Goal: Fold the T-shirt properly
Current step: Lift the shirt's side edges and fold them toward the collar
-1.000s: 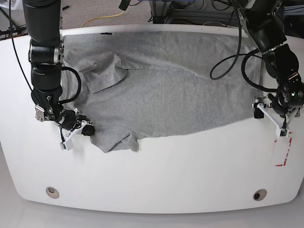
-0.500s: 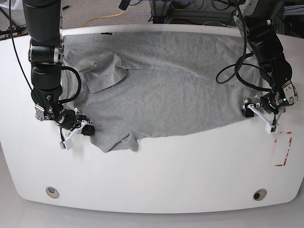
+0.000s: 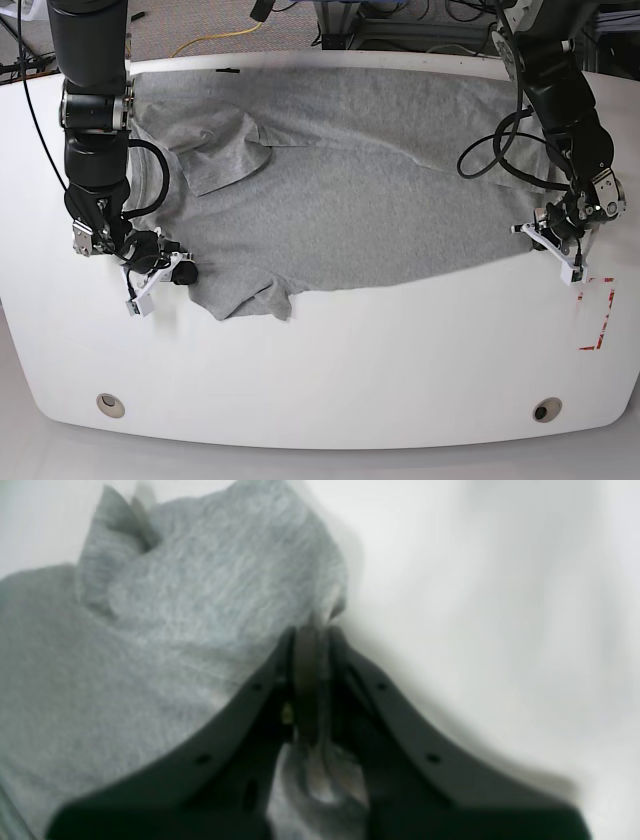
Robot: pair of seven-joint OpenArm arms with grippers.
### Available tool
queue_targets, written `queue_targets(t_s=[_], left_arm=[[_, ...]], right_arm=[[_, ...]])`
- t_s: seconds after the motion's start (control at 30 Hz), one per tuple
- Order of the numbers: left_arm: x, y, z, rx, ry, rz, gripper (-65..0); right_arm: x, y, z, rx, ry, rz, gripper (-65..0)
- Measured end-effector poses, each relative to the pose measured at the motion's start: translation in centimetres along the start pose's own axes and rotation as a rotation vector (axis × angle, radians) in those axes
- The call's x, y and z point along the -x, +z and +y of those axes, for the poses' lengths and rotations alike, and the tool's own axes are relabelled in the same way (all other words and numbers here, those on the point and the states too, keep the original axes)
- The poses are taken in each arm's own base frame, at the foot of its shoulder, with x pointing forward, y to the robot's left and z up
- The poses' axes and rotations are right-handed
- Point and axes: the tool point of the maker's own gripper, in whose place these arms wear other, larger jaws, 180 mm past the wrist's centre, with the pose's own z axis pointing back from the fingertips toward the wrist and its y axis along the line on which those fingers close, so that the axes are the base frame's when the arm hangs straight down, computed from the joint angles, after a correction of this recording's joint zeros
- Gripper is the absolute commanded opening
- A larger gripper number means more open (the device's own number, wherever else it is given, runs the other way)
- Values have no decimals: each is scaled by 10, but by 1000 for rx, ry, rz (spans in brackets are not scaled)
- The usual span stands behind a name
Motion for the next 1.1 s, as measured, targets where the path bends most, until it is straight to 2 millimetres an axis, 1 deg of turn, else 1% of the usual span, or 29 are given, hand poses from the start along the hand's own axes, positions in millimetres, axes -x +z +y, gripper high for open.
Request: queue_targets(t_s=[0.13, 0.23, 0.37, 0.43, 0.5, 0.57, 0.67, 0.73, 0.9, 1.03, 1.1], left_arm=[[-1, 1, 2, -3, 3, -10, -650], [-3, 4, 2, -10, -6, -21, -650], [-16, 21, 5, -39, -48, -81, -650], [-23, 29, 5, -53, -69, -108, -650], [-28, 35, 3, -57, -85, -131, -650], [-32, 40, 2, -62, -98, -149, -650], [-30, 47, 3, -73, -114, -158, -650], [-28, 48, 3, -76, -119, -158, -650], [-19, 50, 4, -74, -137, -142, -650], [-12, 49, -4, -29, -204, -125, -650], [-12, 50, -5, -12, -218, -129, -650]], right_arm=[[-3, 4, 11, -13, 67, 19, -650], [-12, 10, 20, -22, 124, 13, -650], [-20, 21, 25, -18, 196, 5, -650], [-18, 27, 27, -10, 235, 27, -650], [-17, 34, 29, -5, 245, 28, -650], [-21, 43, 28, 2, 237, 3, -650], [-24, 61, 19, 42, 240, -7, -650], [-24, 70, 17, 63, 260, 7, -650], [-18, 92, 26, 90, 315, 23, -650], [-8, 110, 33, 117, 360, 48, -650], [-1, 118, 38, 135, 389, 61, -650]])
